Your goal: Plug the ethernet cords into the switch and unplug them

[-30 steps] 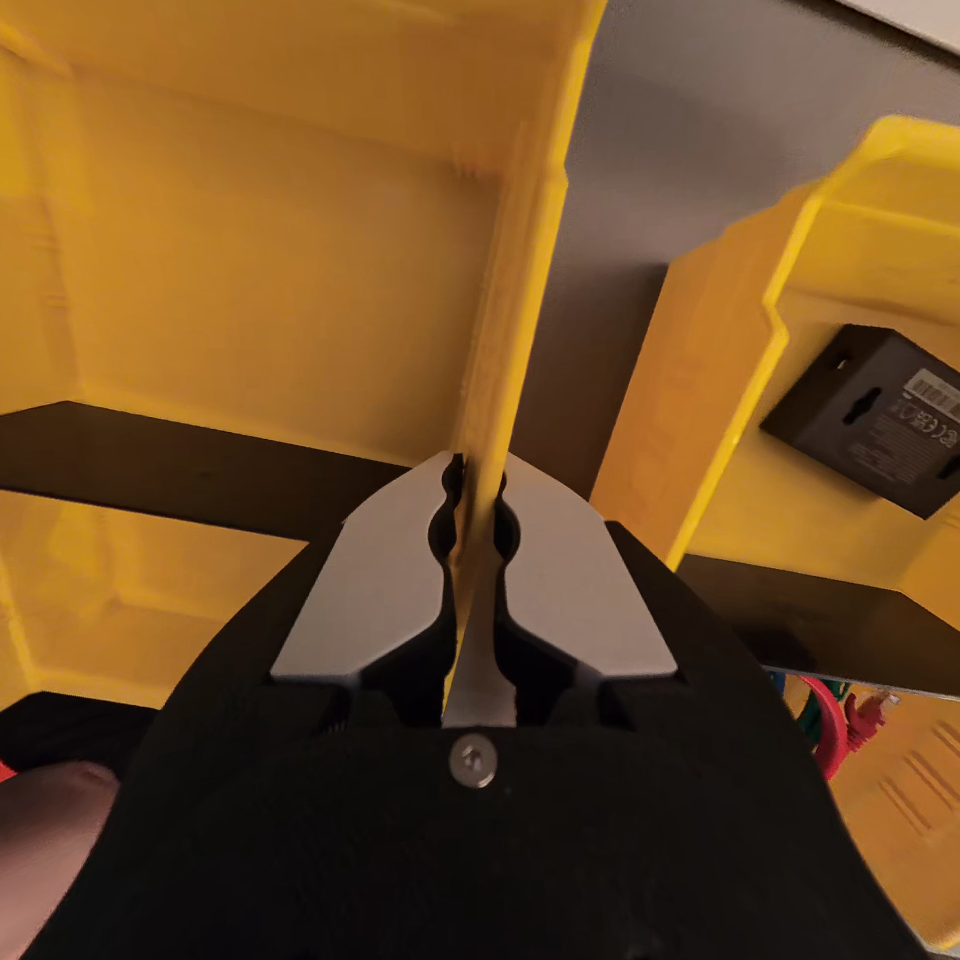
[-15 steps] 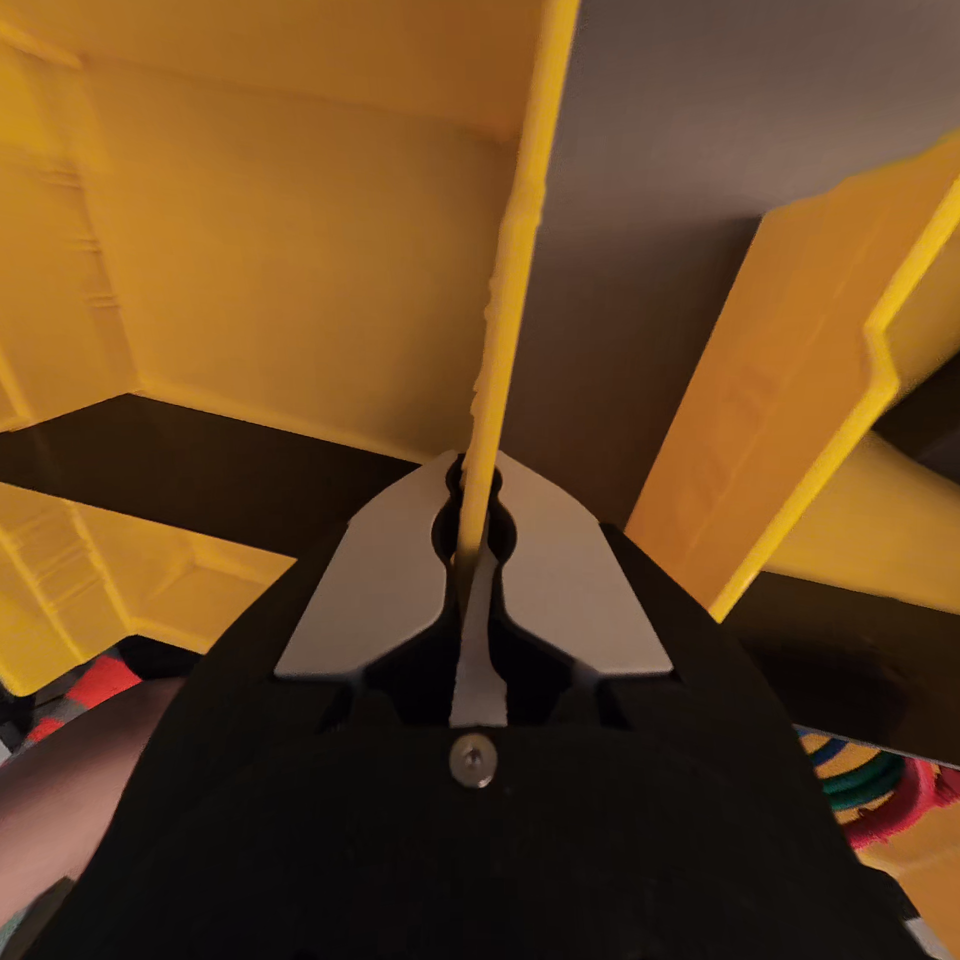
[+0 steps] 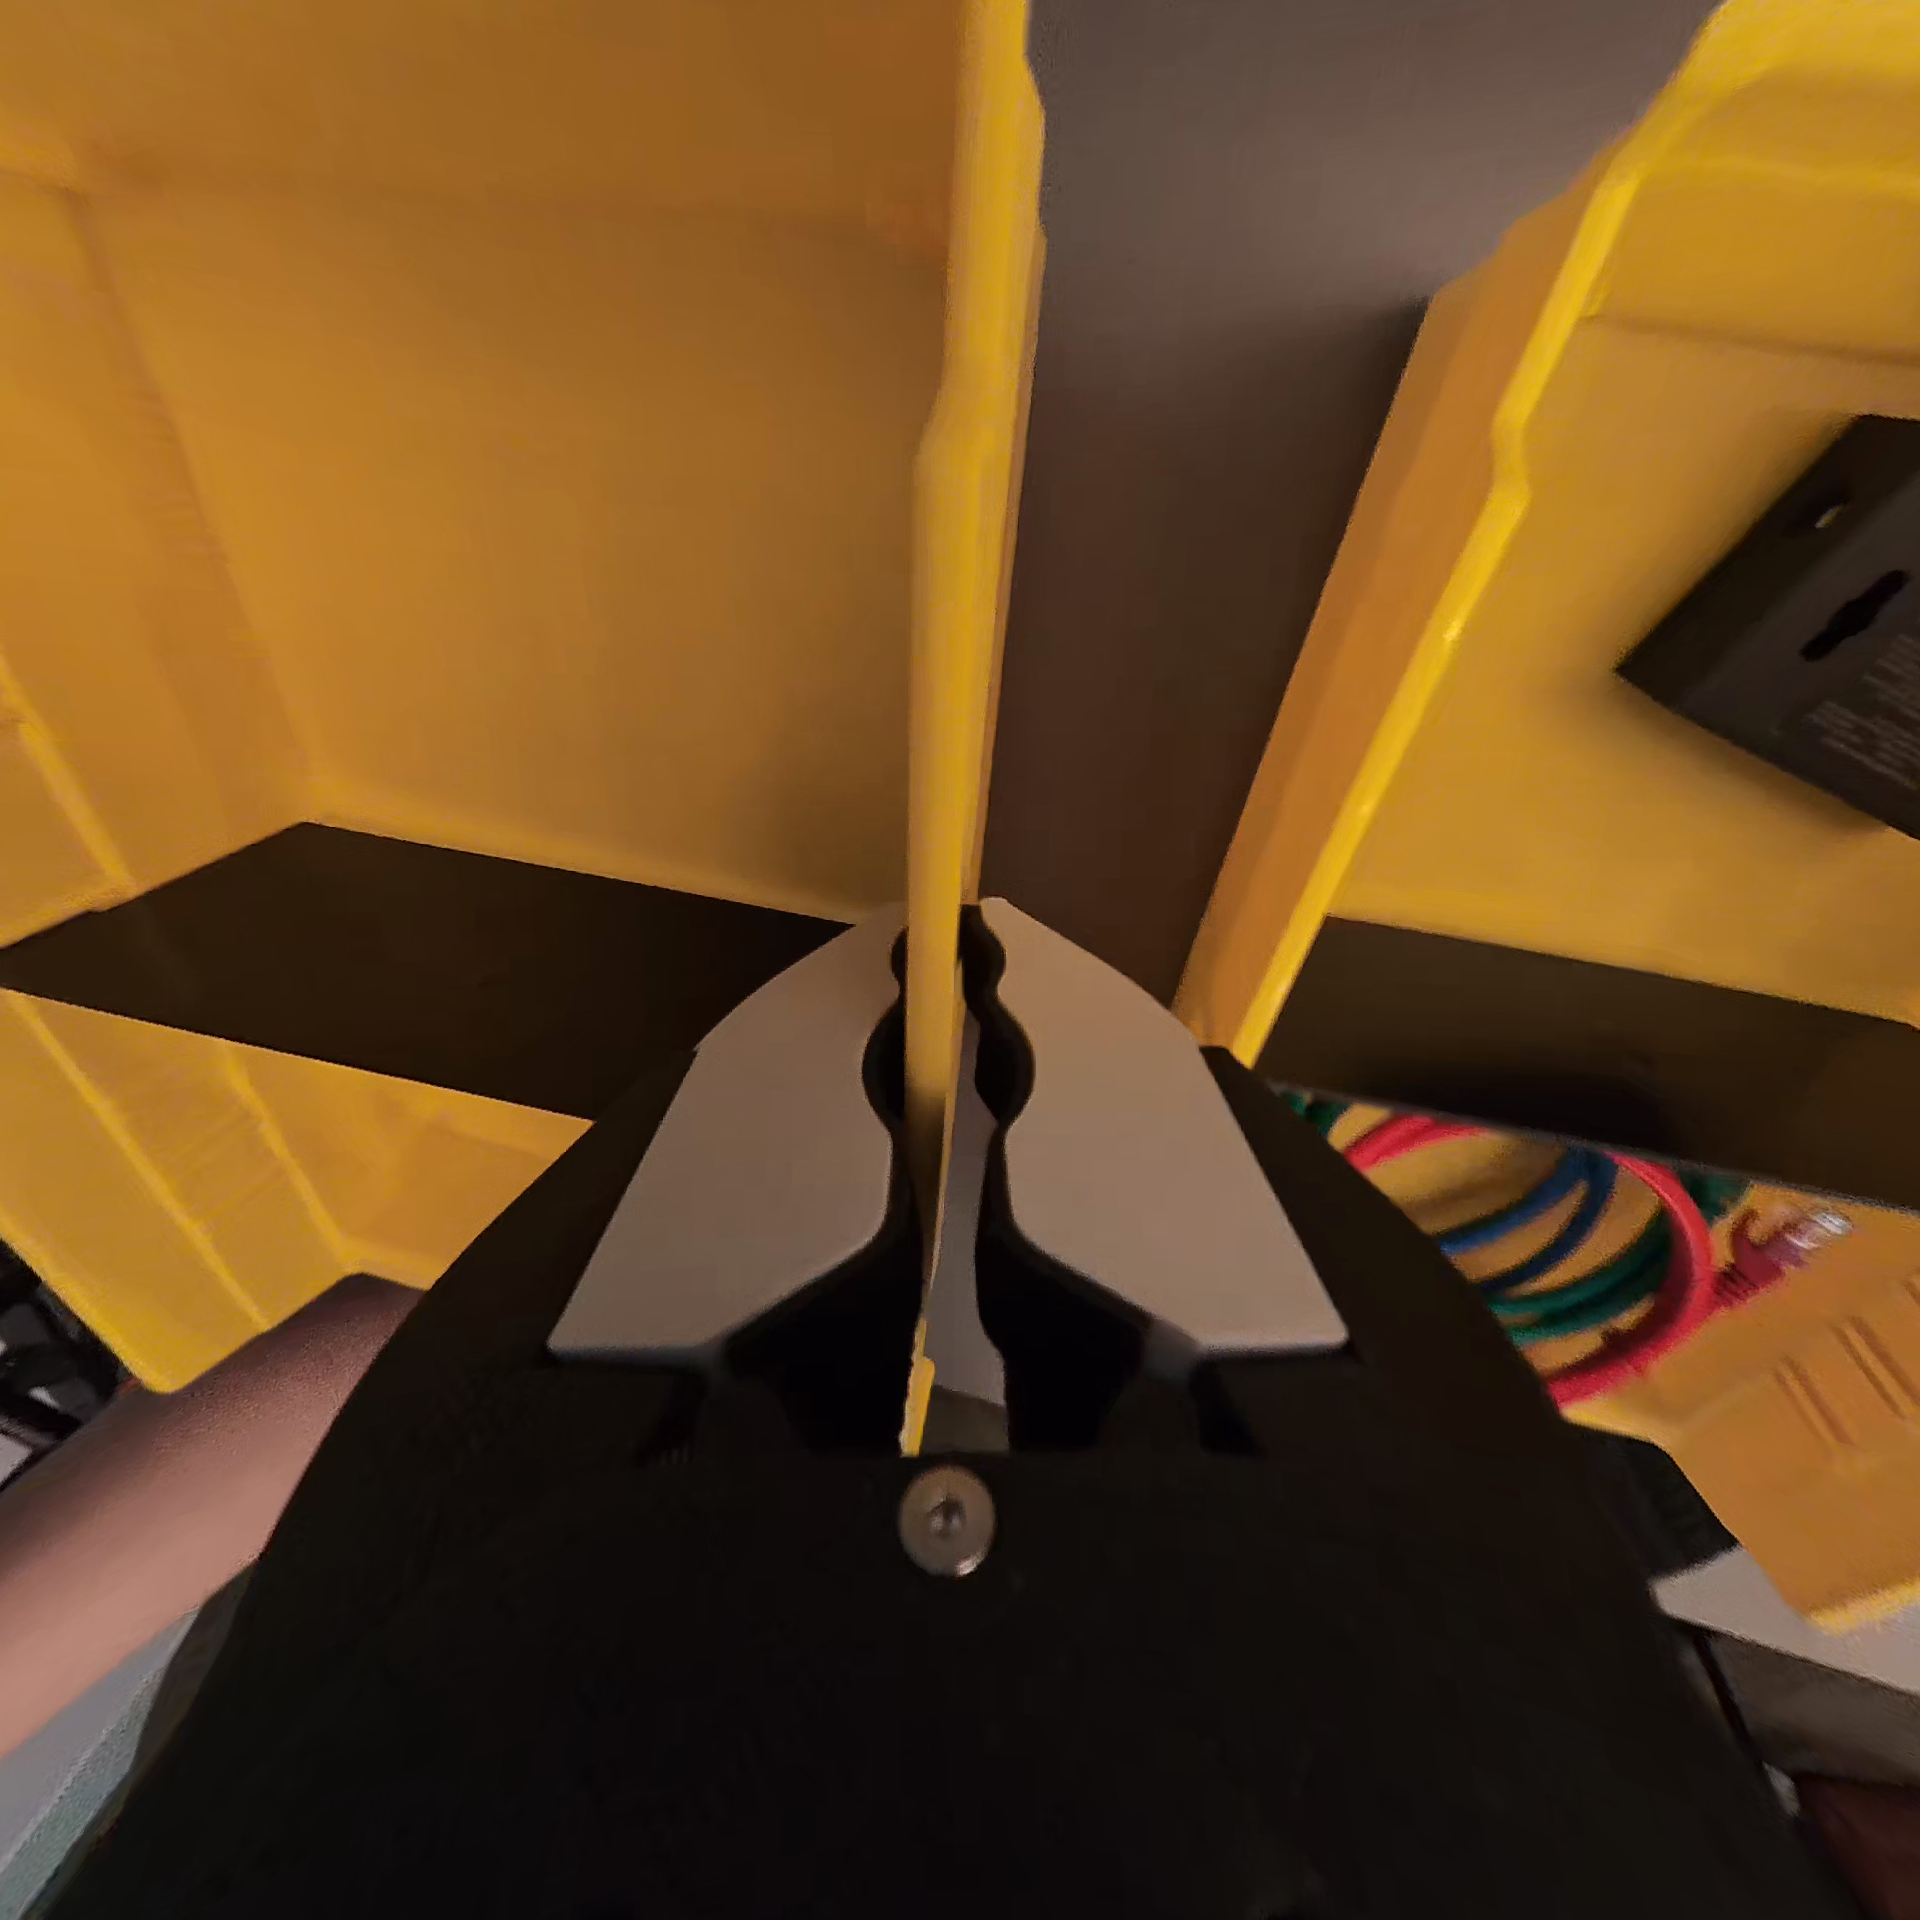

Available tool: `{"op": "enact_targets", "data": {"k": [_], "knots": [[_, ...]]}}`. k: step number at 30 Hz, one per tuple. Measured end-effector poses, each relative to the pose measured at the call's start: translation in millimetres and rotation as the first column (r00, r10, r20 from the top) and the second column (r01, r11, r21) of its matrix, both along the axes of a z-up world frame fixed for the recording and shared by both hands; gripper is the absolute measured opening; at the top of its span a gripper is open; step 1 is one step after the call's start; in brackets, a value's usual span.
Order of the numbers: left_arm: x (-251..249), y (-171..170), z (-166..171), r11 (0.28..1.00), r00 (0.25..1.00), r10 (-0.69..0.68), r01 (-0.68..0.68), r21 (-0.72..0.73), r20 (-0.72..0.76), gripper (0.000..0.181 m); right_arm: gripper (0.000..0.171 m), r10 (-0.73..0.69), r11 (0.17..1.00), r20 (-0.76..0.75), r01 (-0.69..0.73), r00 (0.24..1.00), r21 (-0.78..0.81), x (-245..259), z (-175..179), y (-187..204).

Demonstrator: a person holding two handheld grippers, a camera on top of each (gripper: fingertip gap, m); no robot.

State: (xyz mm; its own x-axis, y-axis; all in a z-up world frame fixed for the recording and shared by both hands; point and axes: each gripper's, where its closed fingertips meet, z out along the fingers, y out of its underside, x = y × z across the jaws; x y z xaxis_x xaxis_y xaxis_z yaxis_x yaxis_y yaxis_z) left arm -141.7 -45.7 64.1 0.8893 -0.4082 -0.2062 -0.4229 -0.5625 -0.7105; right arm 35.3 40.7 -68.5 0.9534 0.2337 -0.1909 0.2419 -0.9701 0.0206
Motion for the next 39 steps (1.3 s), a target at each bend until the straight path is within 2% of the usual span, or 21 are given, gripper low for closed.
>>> {"op": "enact_targets", "data": {"k": [3, 5, 8, 10, 13, 16, 19, 21, 24, 26, 28, 31, 35, 39], "knots": [[-4.5, -2.3, 30.0, 0.988, 0.998, 0.053, -0.059, 0.145, 0.044, 0.036, 0.007, 0.023, 1.000, 0.027, -0.023, 0.999, 0.003, 5.6, 31.1, -0.8], [-5.5, -9.4, 54.4, 0.961, 0.995, 0.054, -0.076, 0.266, 0.088, 0.038, 0.007, 0.037, 0.999, 0.050, -0.037, 0.998, 0.008, 17.2, 53.7, -0.9], [-18.1, -22.8, 96.2, 0.873, 0.980, 0.101, -0.171, 0.456, 0.174, 0.052, 0.008, 0.011, 1.000, 0.047, -0.012, 0.999, 0.007, 49.9, 87.3, -0.7], [-14.4, -34.1, 116.2, 0.823, 0.966, 0.044, -0.179, 0.539, 0.254, 0.052, 0.007, -0.030, 1.000, 0.013, 0.030, 0.999, -0.001, 83.4, 106.7, -0.5], [0.5, -39.3, 116.0, 0.843, 0.958, -0.035, -0.125, 0.523, 0.285, 0.060, 0.007, -0.117, 0.993, -0.037, 0.117, 0.992, 0.010, 153.3, 131.1, -0.5], [22.3, -28.7, 100.9, 0.886, 0.959, -0.097, -0.039, 0.461, 0.268, 0.062, 0.008, -0.234, 0.970, -0.062, 0.237, 0.970, 0.049, 241.2, 149.5, -5.1], [44.2, -3.8, 93.2, 0.886, 0.967, -0.116, -0.003, 0.464, 0.226, 0.052, 0.007, -0.356, 0.929, -0.070, 0.361, 0.932, 0.080, 335.0, 156.8, -19.3], [72.7, 13.1, 83.7, 0.890, 0.956, -0.175, 0.052, 0.453, 0.234, 0.052, 0.007, -0.432, 0.895, -0.076, 0.438, 0.899, 0.086, 392.4, 152.2, -32.1], [134.0, 24.8, 49.9, 0.920, 0.887, -0.329, 0.224, 0.322, 0.323, 0.060, 0.008, -0.524, 0.846, -0.071, 0.529, 0.849, 0.073, 460.4, 129.6, -50.4], [163.5, 32.8, 23.0, 0.930, 0.867, -0.355, 0.290, 0.226, 0.349, 0.065, 0.008, -0.554, 0.829, -0.049, 0.556, 0.831, 0.057, 492.8, 106.6, -58.6], [182.1, 46.6, 0.9, 0.939, 0.879, -0.337, 0.286, 0.191, 0.337, 0.067, 0.009, -0.558, 0.829, -0.030, 0.558, 0.830, 0.036, 515.0, 80.6, -62.8], [209.9, 58.8, -26.3, 0.942, 0.885, -0.331, 0.292, 0.164, 0.328, 0.067, 0.009, -0.558, 0.829, -0.019, 0.559, 0.829, 0.013, 538.7, 39.2, -60.8], [233.1, 60.7, -83.0, 0.941, 0.913, -0.318, 0.336, -0.028, 0.255, 0.076, 0.010, -0.520, 0.854, -0.023, 0.519, 0.854, -0.023, 543.8, -10.0, -47.1], [249.0, 51.0, -117.4, 0.895, 0.891, -0.341, 0.406, -0.187, 0.299, 0.080, 0.009, -0.458, 0.889, -0.079, 0.458, 0.885, -0.022, 527.9, -35.3, -25.8]]}}
